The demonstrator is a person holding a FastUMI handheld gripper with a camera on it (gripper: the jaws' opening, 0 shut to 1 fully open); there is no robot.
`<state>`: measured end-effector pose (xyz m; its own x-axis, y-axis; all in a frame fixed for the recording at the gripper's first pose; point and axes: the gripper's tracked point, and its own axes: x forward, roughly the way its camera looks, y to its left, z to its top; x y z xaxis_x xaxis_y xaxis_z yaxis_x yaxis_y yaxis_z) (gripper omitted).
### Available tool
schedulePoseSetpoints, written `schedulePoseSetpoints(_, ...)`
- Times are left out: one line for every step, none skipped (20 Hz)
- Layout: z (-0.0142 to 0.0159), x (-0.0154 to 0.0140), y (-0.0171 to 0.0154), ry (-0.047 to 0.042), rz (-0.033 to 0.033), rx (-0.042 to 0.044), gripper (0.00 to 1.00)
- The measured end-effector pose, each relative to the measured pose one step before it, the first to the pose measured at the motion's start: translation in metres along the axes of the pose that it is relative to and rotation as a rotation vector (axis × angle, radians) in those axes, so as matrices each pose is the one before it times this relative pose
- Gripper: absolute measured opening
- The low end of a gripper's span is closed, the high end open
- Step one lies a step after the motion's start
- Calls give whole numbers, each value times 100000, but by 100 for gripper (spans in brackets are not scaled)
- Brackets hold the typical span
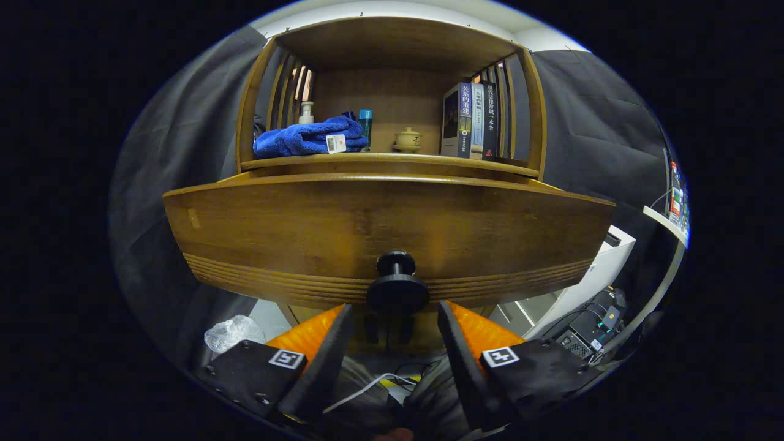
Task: Pull open the drawer, take out the items inside it, and place them on the countertop above the cabinet.
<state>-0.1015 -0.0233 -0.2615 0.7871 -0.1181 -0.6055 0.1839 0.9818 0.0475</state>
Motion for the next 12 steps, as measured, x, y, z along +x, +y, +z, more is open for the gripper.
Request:
schedulePoseSetpoints(271, -677, -110, -1273, -658, 61, 94)
schedulePoseSetpoints(594, -316, -114, -2508, 145, 511, 100)
schedulePoseSetpoints(1097, -715, 92, -4296, -20, 769, 100)
schedulePoseSetpoints(1354, -622, 41, -4582, 375, 1091, 100)
schedulePoseSetpoints(1694, -637, 166, -4355, 141, 1063, 100)
schedulePoseSetpoints(1920, -731, -74, -4324, -454, 1066, 100)
schedulePoseSetpoints(2176, -739, -139, -4412, -761, 927, 100)
schedulePoseSetpoints(2430, -544, -84, -4774, -623, 1033, 100)
schedulePoseSetpoints(2770, -184, 152, -5724, 68, 1432, 99)
schedulePoseSetpoints(2854, 290, 361, -5798, 648, 599, 99)
schedulePoseSetpoints(2780, 760, 52, -5500, -209, -525, 99)
schedulePoseSetpoints(2472, 1189, 256, -3297, 720, -524, 99)
